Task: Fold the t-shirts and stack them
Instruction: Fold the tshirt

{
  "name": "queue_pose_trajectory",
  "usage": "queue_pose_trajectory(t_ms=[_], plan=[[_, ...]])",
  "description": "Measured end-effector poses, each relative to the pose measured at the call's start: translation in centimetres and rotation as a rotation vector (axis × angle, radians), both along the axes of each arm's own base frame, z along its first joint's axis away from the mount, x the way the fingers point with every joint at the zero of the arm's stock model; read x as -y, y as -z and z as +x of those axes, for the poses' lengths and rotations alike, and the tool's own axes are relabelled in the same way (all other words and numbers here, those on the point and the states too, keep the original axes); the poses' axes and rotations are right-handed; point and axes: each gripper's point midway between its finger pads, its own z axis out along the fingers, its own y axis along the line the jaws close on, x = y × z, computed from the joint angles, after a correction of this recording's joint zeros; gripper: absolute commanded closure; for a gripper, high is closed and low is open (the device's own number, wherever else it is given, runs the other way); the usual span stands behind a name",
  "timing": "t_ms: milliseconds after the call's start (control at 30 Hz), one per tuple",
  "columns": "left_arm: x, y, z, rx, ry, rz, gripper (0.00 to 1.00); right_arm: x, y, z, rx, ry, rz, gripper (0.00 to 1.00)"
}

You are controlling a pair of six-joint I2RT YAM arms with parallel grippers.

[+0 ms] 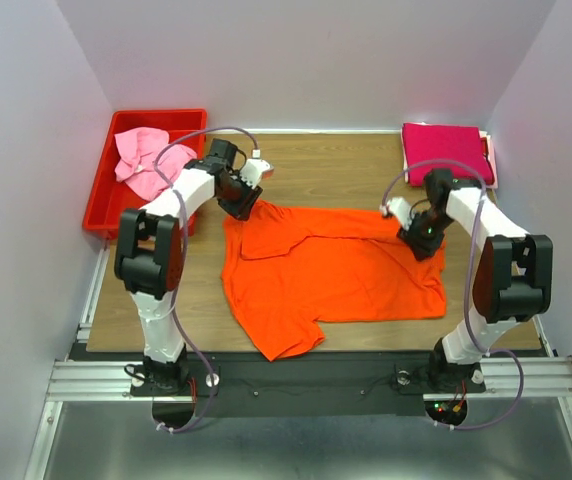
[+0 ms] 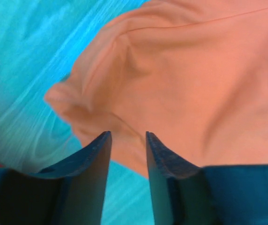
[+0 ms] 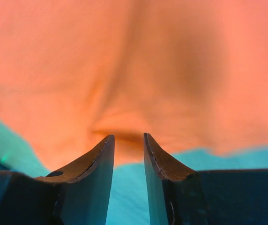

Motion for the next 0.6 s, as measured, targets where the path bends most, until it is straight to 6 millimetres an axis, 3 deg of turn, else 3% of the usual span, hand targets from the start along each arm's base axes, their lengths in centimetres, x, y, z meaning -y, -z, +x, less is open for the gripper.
queue_pose_trajectory(t_ms=[133, 233, 300, 367, 600], plan=[[0.2, -5.3, -1.9, 0.083, 0.026, -0.073, 0.49, 0.3, -4.1, 5.2, 0.176, 0.054, 0.035, 0.63], [0.5, -8.7, -3.4, 0.149, 0.048, -0.123, 0.49, 0.8, -4.9, 6.9, 0.228, 0.076, 0.027, 0.64], [0.5, -9.3, -4.1, 0.158, 0.057, -0.139, 0.49, 1.1, -4.3, 7.6, 0.230, 0.089, 0.010, 0.64], [0.6, -8.7, -4.5, 0.149, 0.055, -0.144, 0.50, 1.6, -2.7, 8.2, 0.205, 0.105, -0.004, 0.65], [-0.7, -1.6, -7.2, -0.027, 0.008, -0.078, 0.53, 3.1, 2.6, 9.7, 0.123, 0.160, -0.060, 0.66]])
